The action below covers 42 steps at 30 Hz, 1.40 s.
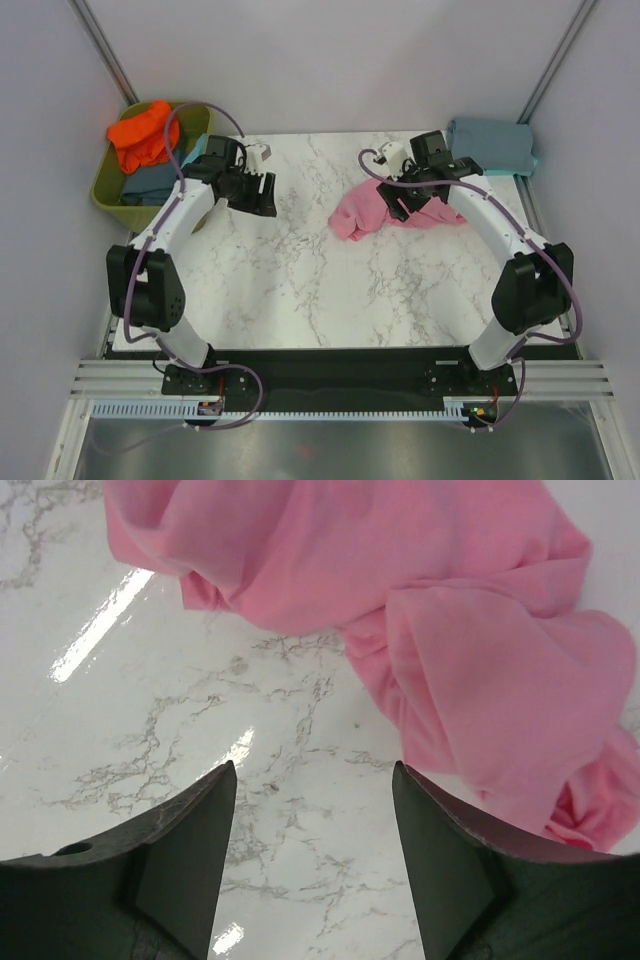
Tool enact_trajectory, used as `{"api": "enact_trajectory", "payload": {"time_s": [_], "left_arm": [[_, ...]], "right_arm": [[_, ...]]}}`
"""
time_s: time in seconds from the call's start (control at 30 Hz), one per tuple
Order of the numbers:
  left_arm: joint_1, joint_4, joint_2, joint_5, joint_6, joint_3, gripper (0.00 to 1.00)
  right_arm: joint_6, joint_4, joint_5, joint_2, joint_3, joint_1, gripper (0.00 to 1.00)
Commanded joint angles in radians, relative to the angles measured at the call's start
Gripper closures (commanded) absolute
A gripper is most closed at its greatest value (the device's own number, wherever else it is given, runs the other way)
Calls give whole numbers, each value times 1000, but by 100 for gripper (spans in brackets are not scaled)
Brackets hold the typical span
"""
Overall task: Fold and stack the t-shirts
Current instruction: Flatten the tshirt out
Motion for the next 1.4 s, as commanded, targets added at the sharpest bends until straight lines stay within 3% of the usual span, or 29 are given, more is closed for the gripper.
{"api": "enact_trajectory", "payload": {"time_s": [0.0,0.57,0.77,0.93,1.1,1.27,1.37], "left_arm": [[-1,-31,74,83,42,103,28],[-4,-11,147,92,3,206,30],[-4,-5,140,68,2,207,30],[-4,4,152,66,-1,220,30],[-4,-1,167,28,5,255,30],[5,-1,144,2,19,264,30],[16,9,163,-6,34,270,30]], "right_arm": [[15,87,-50,49,-52,-12,29],[-32,267,191,353,-40,-38,41],[-43,271,212,402,-1,-38,58],[-52,281,249,427,20,-38,96],[-61,248,205,272,14,-24,100],[-144,40,-72,38,86,26,100],[-172,-41,-137,-54,159,69,100]]}}
